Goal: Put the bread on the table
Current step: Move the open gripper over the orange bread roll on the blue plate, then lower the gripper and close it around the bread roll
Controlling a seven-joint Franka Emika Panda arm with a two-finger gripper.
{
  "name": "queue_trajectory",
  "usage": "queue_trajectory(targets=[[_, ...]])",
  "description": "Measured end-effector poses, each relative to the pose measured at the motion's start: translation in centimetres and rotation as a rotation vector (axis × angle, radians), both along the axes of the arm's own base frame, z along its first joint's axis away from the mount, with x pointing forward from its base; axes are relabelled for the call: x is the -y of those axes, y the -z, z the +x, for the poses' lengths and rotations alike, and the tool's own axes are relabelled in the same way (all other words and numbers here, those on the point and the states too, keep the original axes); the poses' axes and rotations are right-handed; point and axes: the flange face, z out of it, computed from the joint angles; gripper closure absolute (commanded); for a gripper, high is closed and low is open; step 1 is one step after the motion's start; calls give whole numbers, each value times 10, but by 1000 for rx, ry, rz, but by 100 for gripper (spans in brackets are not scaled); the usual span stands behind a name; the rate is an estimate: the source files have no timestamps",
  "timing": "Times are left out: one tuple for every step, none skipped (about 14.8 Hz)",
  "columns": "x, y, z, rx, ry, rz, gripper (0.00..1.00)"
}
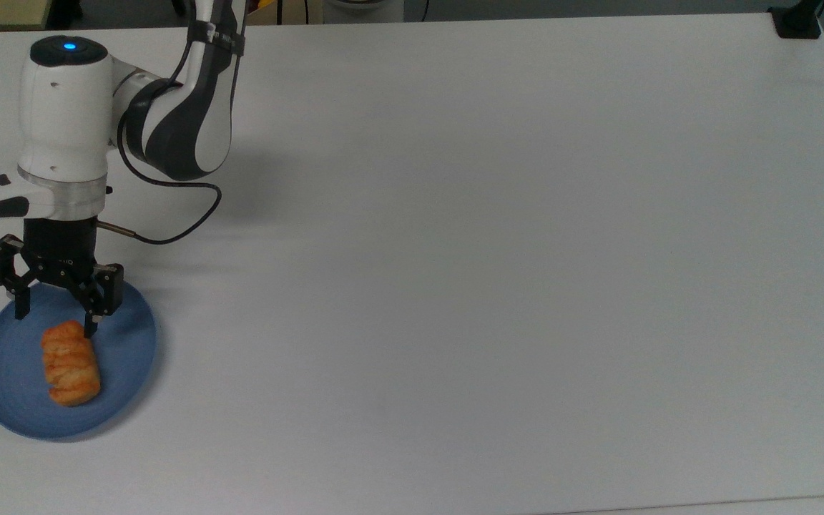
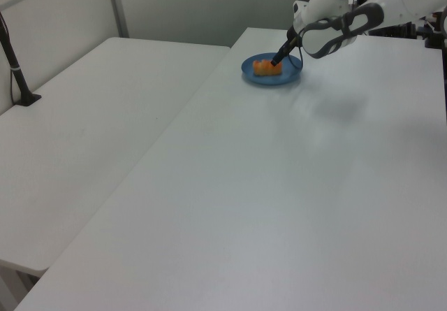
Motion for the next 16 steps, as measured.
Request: queue_trajectory(targets=[[1,5,2,5,0,-4,31],[2,8,3,12,0,-8,39],[1,11,4,16,-1,-9,52],[0,15,5,17,-3,-7,69],[-2,18,6,16,-6,-5,89],[-4,19,7,15,-7,-3,100],[-5,20,7,16,-9,-1,100],[-7,20,8,16,-11,1,100],[-7,21,8,15,-12,2,100],[-8,21,8,15,-13,3,100],[-8,21,8,16,-13,3,100],[-8,20,8,18,-13,2,100],[-8,18,8,21,-13,2,100],[-7,12,9,28,-13,0,100],[-7,4,9,39,-12,-2,100],[-8,-9,9,54,-12,-3,100]])
